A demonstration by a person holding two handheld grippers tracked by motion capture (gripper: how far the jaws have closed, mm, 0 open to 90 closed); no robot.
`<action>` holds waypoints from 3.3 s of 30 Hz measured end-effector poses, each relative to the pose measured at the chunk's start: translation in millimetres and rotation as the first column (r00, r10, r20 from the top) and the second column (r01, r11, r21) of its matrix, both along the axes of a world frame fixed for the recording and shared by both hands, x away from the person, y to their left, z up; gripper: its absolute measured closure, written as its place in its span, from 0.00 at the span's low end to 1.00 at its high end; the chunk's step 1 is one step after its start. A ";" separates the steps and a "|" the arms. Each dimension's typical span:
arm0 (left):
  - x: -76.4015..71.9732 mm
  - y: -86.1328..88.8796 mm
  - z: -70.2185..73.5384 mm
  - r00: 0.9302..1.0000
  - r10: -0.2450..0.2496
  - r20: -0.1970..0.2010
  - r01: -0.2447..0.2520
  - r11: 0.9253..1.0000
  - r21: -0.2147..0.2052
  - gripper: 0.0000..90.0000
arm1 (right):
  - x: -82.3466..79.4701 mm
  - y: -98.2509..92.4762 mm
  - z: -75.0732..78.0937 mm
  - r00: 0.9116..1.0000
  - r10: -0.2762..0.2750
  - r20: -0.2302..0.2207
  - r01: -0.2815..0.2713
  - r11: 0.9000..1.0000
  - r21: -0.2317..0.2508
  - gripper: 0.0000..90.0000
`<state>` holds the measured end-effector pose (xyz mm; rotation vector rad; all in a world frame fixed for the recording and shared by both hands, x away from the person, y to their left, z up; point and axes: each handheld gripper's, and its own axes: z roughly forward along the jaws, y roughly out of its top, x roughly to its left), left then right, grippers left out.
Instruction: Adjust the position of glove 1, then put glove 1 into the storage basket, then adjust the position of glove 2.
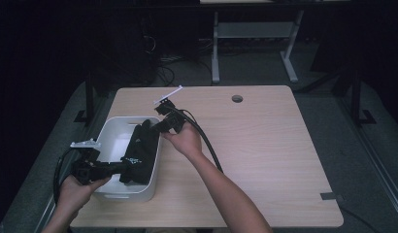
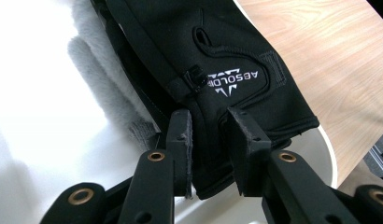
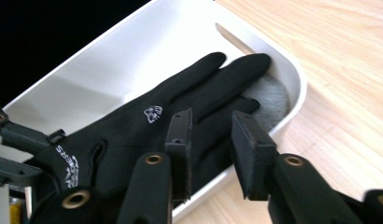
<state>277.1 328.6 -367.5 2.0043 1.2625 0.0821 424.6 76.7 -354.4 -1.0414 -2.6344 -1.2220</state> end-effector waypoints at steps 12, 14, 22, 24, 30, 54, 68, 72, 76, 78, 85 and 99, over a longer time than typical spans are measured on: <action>2.1 -6.9 12.8 0.999 0.001 0.046 -0.001 1.000 0.010 0.69 | -3.0 -22.9 13.0 0.999 -0.024 0.021 0.024 1.000 0.011 0.65; 3.0 -10.4 14.7 0.999 0.000 0.053 -0.001 1.000 0.004 0.69 | -2.5 -29.9 15.2 0.999 -0.037 0.023 0.037 0.999 0.012 0.63; 7.9 -28.1 22.7 0.996 -0.033 0.086 0.034 0.999 0.001 0.67 | -2.7 -63.1 21.5 0.995 -0.093 0.037 0.092 0.995 0.028 0.56; 9.1 -32.7 24.2 0.995 -0.041 0.092 0.041 0.999 -0.005 0.66 | -2.2 -66.6 21.5 0.995 -0.091 0.045 0.090 0.996 0.025 0.55; 13.5 -51.7 29.0 0.991 -0.066 0.117 0.068 0.998 -0.008 0.63 | -4.2 -93.5 22.9 0.989 -0.132 0.060 0.130 0.991 0.034 0.49; 19.2 -83.0 36.3 0.985 -0.096 0.144 0.101 0.995 -0.028 0.47 | -9.2 -144.9 28.5 0.978 -0.199 0.055 0.197 0.979 0.048 0.36; 20.1 -94.9 40.1 0.981 -0.120 0.156 0.127 0.991 -0.039 0.35 | -13.8 -169.2 30.2 0.971 -0.231 0.056 0.228 0.972 0.054 0.34; 21.1 -98.1 41.4 0.980 -0.124 0.158 0.133 0.990 -0.044 0.33 | -14.9 -177.2 30.0 0.968 -0.245 0.055 0.243 0.969 0.049 0.32; 21.5 -101.5 42.7 0.979 -0.125 0.162 0.134 0.990 -0.046 0.31 | -17.1 -184.3 30.9 0.966 -0.253 0.055 0.251 0.967 0.047 0.32; 21.7 -102.8 43.0 0.979 -0.127 0.161 0.136 0.990 -0.043 0.31 | -18.7 -188.6 30.4 0.964 -0.259 0.057 0.256 0.966 0.047 0.32; 21.3 -106.8 43.1 0.976 -0.140 0.165 0.148 0.988 -0.038 0.31 | -23.6 -207.5 22.9 0.958 -0.285 0.041 0.283 0.958 0.044 0.32; 24.7 -121.0 43.8 0.972 -0.166 0.164 0.174 0.984 -0.033 0.30 | -33.7 -235.5 12.8 0.948 -0.319 0.022 0.318 0.947 0.051 0.32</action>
